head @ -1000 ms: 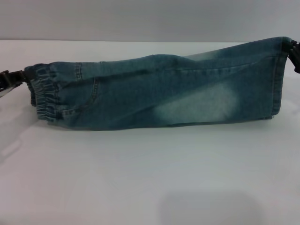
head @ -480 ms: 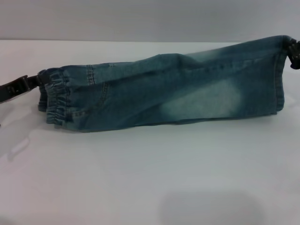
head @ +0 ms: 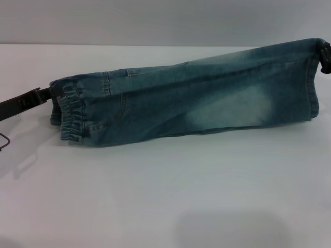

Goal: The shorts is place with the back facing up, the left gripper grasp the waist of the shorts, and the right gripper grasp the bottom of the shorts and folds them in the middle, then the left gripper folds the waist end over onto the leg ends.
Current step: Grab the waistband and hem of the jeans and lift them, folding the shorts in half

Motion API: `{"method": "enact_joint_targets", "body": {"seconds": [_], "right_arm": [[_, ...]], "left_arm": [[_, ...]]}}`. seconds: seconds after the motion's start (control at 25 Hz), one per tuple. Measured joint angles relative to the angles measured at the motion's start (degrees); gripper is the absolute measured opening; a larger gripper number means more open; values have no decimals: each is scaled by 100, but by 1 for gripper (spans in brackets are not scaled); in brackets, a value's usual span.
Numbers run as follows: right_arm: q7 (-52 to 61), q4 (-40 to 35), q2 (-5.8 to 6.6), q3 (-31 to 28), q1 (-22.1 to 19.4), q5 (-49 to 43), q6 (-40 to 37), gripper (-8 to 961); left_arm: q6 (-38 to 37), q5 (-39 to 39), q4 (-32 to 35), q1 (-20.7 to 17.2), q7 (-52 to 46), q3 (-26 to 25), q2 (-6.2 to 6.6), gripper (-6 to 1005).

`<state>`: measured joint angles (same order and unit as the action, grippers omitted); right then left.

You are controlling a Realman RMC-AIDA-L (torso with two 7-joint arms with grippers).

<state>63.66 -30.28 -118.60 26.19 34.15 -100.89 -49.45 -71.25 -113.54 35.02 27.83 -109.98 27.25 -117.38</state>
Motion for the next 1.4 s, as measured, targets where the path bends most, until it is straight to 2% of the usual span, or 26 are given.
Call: {"method": "enact_joint_targets", "body": {"seconds": [0.24,0.44,0.64,0.88,1.0,1.24,1.4], "right_arm": [[-2,116,-3,192,117,-21,479,0],[-3,134,-8,226,145,-13,582,102],[-3,136,-8,229,142,-13,600,313],[-3,180,-23,229,99,-13,555,454],[-3,198,-25,227,76,-13,502,524],[-2,166,-33,207,-65,222,180,598],[-2,53,-25,229,-279,558,-280,598]], "left_arm": [[202,15,-72,47,242,-2,-33,59],[282,17,-150,124,521,-1,-39,62],[430,158,-347,187,797,-18,-48,144],[535,513,-380,94,955,-48,-35,267],[620,540,-353,68,957,-58,-23,529],[727,497,-325,28,968,-20,16,763],[531,487,-323,-24,970,56,97,814]]}}
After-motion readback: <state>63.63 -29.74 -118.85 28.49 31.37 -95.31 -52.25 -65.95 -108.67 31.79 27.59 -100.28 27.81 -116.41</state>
